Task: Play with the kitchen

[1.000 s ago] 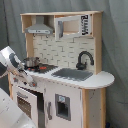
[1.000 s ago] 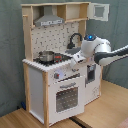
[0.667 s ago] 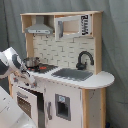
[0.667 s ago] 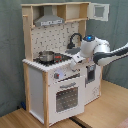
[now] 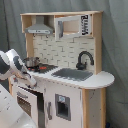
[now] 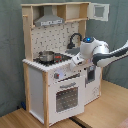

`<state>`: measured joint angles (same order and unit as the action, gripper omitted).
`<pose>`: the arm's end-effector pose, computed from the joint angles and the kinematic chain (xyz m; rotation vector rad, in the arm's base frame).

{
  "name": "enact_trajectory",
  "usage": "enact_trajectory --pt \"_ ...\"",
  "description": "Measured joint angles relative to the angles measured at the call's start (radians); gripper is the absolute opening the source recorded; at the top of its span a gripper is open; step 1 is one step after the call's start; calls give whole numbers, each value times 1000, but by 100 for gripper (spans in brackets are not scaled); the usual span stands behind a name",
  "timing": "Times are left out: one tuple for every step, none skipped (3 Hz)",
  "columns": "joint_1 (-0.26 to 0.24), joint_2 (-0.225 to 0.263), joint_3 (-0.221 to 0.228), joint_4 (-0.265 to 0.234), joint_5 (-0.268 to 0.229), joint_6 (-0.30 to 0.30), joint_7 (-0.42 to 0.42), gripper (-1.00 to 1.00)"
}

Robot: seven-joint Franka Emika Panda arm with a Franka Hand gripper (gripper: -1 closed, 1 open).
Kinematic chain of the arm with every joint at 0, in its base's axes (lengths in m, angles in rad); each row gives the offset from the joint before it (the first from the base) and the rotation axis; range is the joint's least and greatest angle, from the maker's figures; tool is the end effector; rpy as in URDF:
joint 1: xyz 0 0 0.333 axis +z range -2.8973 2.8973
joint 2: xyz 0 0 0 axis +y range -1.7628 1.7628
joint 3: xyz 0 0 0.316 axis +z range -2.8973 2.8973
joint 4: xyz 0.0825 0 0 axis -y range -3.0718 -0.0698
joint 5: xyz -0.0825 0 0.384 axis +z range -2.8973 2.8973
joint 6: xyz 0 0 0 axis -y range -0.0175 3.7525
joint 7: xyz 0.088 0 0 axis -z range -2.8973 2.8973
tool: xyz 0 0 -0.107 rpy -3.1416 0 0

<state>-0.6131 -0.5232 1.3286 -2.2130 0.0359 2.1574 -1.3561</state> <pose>0.3625 0.3642 0.4297 1.3954 2.2681 -0.1056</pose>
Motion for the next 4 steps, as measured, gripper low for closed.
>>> enact_trajectory --pt "-66 21 68 -1 0 45 -4 -100" --pt "-144 23 119 -1 0 74 -36 -100" --pt "-207 23 198 -1 0 106 -39 -100" --pt "-284 23 257 -14 0 121 -68 -100"
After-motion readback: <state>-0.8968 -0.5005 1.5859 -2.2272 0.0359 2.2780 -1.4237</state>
